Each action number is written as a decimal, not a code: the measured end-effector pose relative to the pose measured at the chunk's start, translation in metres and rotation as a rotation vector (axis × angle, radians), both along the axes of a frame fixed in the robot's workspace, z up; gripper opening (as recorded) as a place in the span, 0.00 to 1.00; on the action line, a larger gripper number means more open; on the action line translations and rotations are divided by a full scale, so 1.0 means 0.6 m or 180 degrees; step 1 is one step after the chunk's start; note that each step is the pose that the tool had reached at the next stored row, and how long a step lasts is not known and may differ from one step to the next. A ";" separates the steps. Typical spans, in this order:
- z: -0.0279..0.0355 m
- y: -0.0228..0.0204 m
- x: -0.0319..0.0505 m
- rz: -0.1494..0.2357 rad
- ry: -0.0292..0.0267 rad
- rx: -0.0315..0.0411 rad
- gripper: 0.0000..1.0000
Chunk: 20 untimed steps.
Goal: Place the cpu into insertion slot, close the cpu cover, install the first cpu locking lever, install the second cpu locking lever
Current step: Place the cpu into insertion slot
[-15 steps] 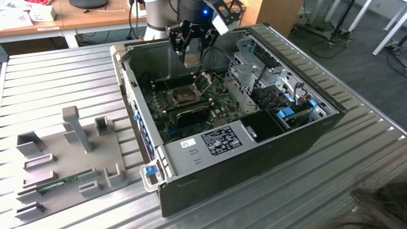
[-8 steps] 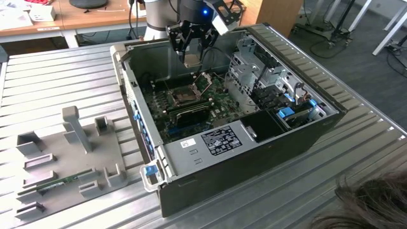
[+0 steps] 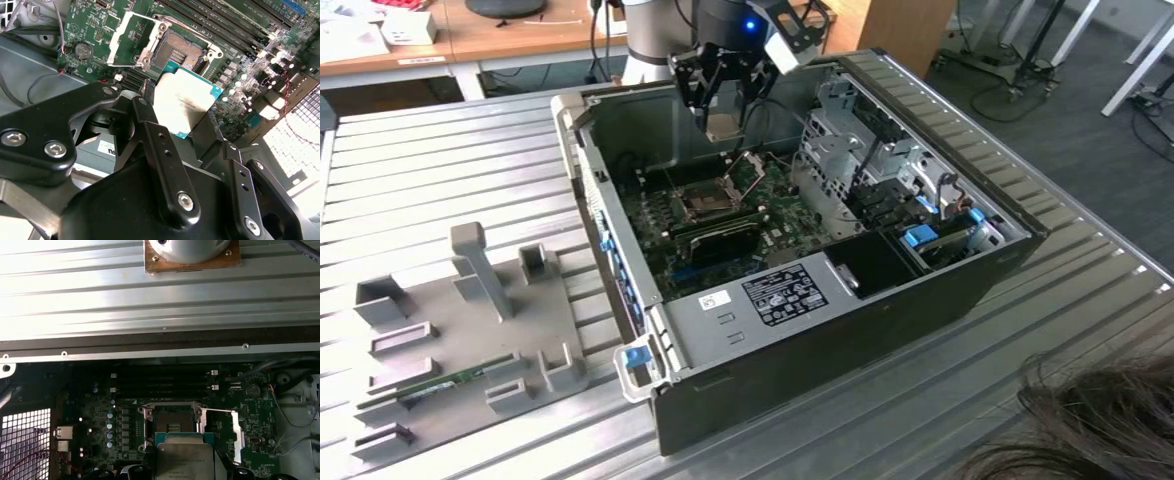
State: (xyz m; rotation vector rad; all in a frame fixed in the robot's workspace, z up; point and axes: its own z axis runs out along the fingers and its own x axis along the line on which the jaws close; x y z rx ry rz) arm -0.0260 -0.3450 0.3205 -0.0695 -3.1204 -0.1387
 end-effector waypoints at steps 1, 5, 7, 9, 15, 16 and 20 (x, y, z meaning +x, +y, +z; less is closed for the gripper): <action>0.000 0.0000 0.000 -0.0004 0.0000 0.0000 0.54; 0.000 0.0000 0.000 -0.0026 0.0000 0.0000 0.54; 0.000 0.0000 0.000 -0.0038 0.0000 0.0000 0.54; 0.000 0.0000 0.000 -0.0051 0.0000 0.0000 0.54; -0.001 0.0000 0.000 -0.0082 0.0000 0.0000 0.54; -0.001 0.0000 0.000 -0.0088 0.0000 0.0000 0.54; -0.001 0.0000 0.000 -0.0123 0.0000 0.0000 0.54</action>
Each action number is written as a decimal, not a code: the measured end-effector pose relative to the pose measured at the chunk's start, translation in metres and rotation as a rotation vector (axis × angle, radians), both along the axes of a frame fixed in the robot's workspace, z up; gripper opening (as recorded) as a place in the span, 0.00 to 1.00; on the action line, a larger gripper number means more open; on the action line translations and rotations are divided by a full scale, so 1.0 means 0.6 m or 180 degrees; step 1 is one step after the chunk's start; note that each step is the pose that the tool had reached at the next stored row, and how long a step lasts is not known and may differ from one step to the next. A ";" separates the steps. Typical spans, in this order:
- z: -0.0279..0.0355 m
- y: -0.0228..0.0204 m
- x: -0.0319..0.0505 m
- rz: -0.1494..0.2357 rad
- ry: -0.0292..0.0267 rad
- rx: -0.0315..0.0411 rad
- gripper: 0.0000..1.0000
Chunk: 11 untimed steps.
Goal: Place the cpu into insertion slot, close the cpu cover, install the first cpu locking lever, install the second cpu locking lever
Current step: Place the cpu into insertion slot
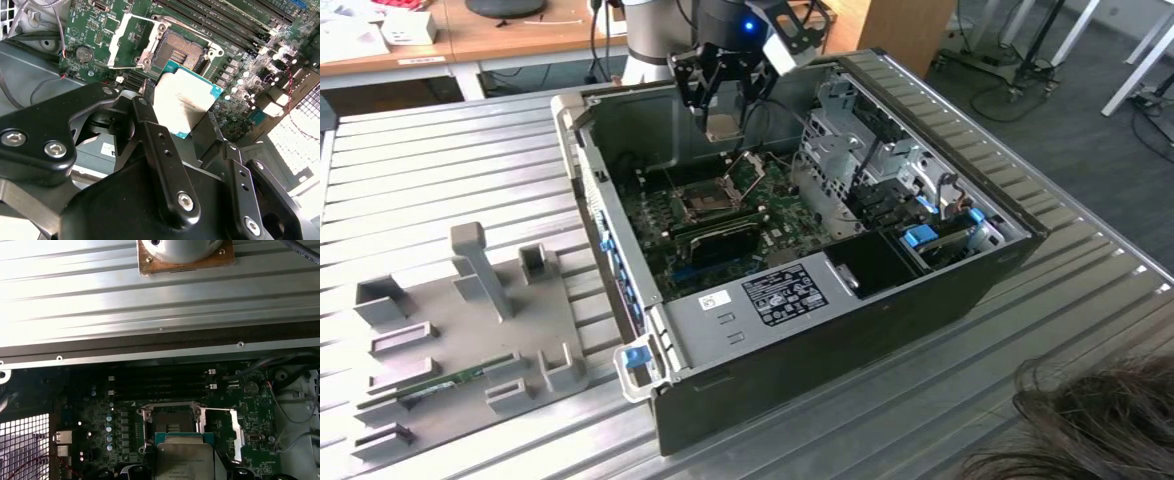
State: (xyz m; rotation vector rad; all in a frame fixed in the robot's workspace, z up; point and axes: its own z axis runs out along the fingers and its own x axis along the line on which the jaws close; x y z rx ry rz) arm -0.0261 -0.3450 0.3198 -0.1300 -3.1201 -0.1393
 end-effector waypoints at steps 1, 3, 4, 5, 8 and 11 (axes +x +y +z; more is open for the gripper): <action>0.000 0.0000 0.000 -0.0011 0.0000 0.0000 0.54; 0.000 0.0000 0.000 -0.0034 0.0000 0.0000 0.54; 0.000 0.0000 0.000 -0.0042 0.0000 0.0000 0.54; 0.000 0.0000 0.000 -0.0043 0.0000 0.0000 0.54; 0.000 0.0000 0.000 -0.0047 0.0000 0.0000 0.54; 0.000 0.0000 0.000 -0.0053 0.0000 0.0000 0.54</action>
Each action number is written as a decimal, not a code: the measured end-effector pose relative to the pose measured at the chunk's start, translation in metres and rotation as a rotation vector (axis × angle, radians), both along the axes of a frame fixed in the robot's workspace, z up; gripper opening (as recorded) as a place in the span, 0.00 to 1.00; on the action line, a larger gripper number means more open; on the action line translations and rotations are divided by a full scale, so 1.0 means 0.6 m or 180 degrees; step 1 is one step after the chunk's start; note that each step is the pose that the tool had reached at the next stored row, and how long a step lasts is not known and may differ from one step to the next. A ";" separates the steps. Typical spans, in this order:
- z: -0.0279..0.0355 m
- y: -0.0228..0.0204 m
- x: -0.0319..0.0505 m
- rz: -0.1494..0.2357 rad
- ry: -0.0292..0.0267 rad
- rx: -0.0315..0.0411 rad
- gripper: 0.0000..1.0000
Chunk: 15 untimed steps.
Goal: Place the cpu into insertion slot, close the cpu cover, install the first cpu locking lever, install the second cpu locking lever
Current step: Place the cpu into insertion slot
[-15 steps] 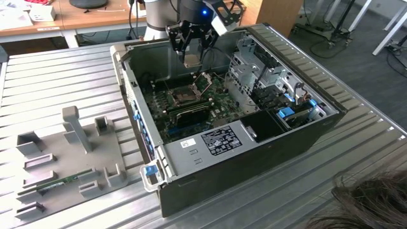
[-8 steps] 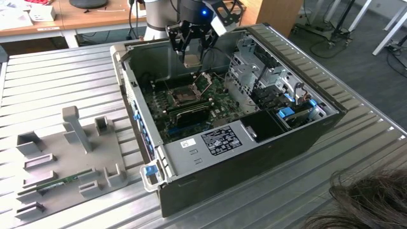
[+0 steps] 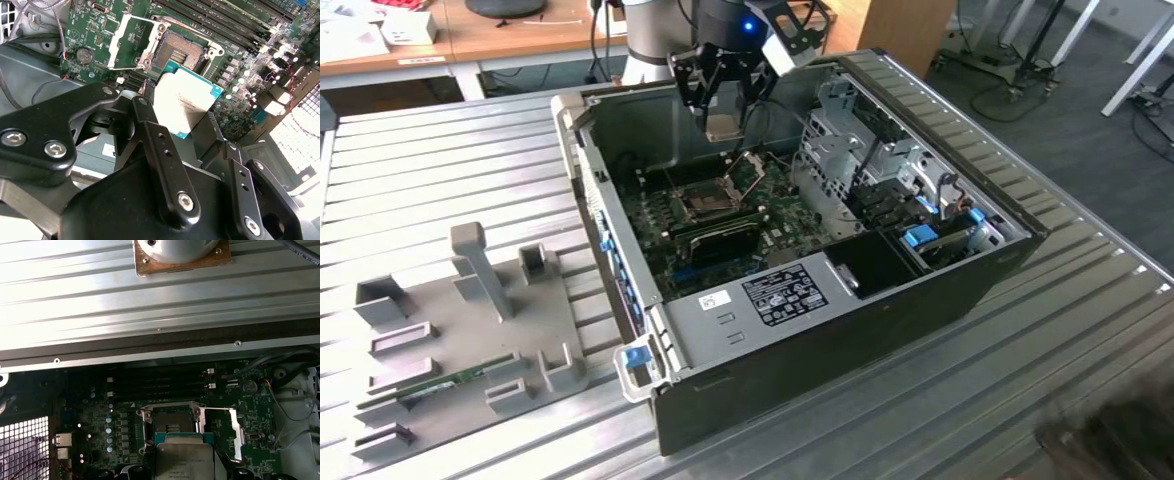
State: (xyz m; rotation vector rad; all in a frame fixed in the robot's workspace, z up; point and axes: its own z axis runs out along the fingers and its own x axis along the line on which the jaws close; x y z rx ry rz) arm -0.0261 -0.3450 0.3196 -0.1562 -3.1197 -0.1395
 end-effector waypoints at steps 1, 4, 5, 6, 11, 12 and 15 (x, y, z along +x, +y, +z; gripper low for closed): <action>0.000 0.0000 0.000 -0.0003 0.0000 0.0000 0.54; 0.000 0.0000 0.000 -0.0013 0.0000 0.0000 0.54; 0.000 0.0000 0.000 -0.0015 0.0000 0.0000 0.54; 0.000 0.0000 0.000 -0.0018 0.0000 0.0000 0.54; 0.000 0.0000 0.000 -0.0036 0.0000 0.0000 0.54; 0.000 0.0000 0.000 -0.0042 0.0000 0.0000 0.54; 0.000 0.0000 0.000 -0.0066 0.0000 0.0000 0.54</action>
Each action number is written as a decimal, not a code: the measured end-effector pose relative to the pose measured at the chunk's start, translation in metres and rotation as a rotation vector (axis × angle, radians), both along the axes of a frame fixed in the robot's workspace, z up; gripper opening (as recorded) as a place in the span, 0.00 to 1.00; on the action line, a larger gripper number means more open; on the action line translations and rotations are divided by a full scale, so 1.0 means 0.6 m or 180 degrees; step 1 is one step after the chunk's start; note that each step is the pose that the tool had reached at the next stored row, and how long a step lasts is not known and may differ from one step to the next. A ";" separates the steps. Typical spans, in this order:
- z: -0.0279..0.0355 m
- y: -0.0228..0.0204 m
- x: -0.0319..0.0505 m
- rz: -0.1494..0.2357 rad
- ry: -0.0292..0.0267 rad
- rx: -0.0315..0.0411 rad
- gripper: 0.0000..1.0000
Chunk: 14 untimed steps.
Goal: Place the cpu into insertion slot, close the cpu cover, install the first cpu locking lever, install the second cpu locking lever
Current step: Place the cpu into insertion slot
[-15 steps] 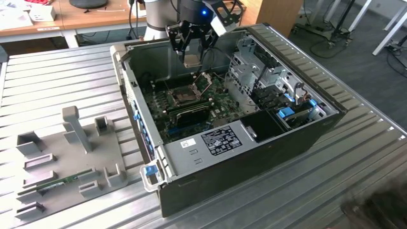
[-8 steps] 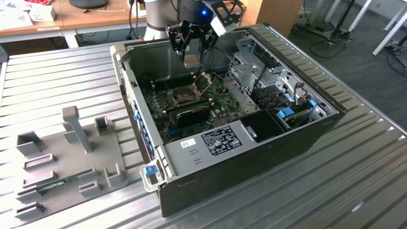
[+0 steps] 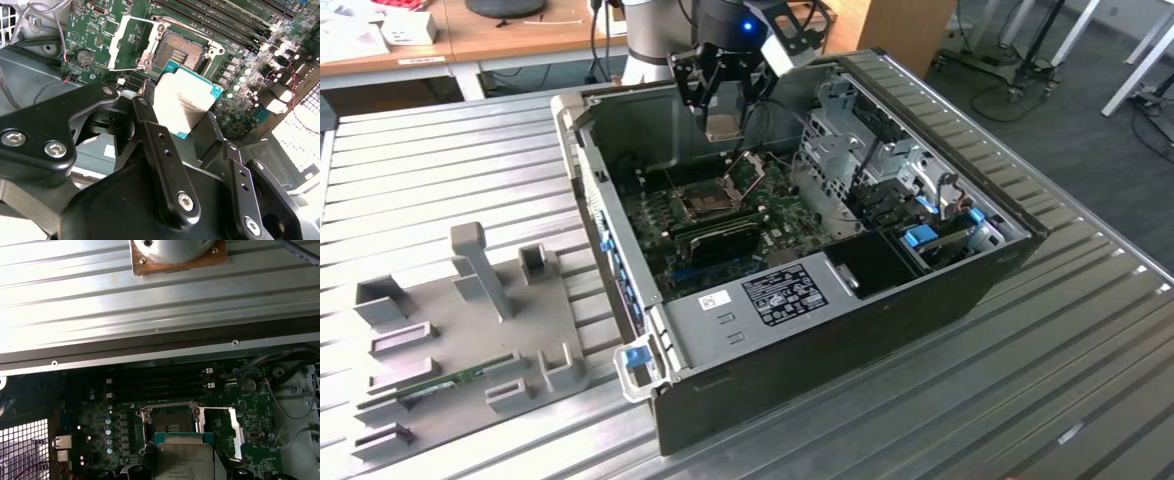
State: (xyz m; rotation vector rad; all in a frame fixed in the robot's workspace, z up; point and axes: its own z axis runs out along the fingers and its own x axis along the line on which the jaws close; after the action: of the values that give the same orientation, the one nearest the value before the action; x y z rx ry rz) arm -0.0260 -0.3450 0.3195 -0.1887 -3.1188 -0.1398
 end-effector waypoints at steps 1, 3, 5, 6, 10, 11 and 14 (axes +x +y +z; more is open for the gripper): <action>0.000 0.0000 0.000 -0.0009 0.0000 0.0000 0.54; 0.000 0.0000 0.000 -0.0023 0.0000 0.0000 0.54; 0.000 0.0000 0.000 -0.0024 0.0000 0.0000 0.54; 0.000 0.0000 0.000 -0.0025 0.0000 0.0000 0.54; 0.000 0.0000 0.000 -0.0025 0.0000 0.0000 0.54; 0.000 0.0000 0.000 -0.0025 0.0000 0.0000 0.54; 0.000 0.0000 0.000 -0.0026 0.0000 0.0000 0.54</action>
State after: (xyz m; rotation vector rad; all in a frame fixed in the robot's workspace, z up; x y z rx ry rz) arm -0.0260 -0.3450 0.3195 -0.2016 -3.1184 -0.1399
